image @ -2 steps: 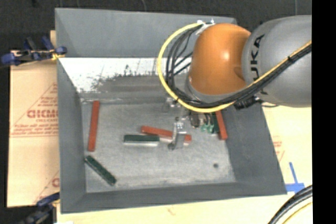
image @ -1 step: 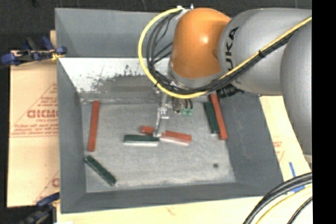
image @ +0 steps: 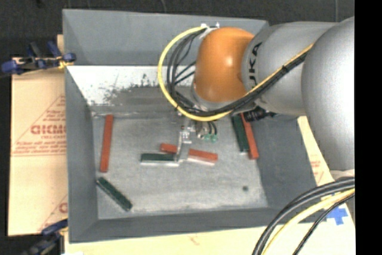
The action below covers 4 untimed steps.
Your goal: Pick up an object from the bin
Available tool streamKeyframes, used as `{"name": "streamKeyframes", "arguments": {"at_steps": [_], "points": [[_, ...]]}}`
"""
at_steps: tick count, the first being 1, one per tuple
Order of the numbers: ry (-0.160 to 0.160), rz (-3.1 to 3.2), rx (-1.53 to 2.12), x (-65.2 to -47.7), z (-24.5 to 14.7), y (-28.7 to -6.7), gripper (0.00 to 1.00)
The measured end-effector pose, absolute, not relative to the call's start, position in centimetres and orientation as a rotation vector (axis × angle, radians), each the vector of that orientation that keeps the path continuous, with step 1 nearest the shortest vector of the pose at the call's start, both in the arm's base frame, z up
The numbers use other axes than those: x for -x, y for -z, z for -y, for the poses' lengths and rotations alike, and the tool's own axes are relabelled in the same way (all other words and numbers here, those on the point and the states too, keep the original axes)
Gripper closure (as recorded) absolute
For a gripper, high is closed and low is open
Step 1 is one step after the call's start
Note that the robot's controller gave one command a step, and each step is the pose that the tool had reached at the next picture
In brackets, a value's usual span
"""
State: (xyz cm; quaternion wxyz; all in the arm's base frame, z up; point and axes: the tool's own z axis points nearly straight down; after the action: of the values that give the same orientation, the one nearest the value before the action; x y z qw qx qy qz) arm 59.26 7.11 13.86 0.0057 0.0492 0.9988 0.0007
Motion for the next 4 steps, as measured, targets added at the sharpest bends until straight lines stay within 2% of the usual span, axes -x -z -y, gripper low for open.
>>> {"name": "streamKeyframes", "arguments": {"at_steps": [1,2,3,4], "points": [[-0.004,-3.126,-0.228,-61.0,-7.1,-7.6,0.0],[-0.005,-3.11,-0.423,-53.7,-5.1,-7.4,1.0],[-0.005,-3.11,-0.423,-53.7,-5.1,-7.4,1.0],[-0.007,-3.119,-0.174,-53.3,-5.0,-7.5,1.0]]}}
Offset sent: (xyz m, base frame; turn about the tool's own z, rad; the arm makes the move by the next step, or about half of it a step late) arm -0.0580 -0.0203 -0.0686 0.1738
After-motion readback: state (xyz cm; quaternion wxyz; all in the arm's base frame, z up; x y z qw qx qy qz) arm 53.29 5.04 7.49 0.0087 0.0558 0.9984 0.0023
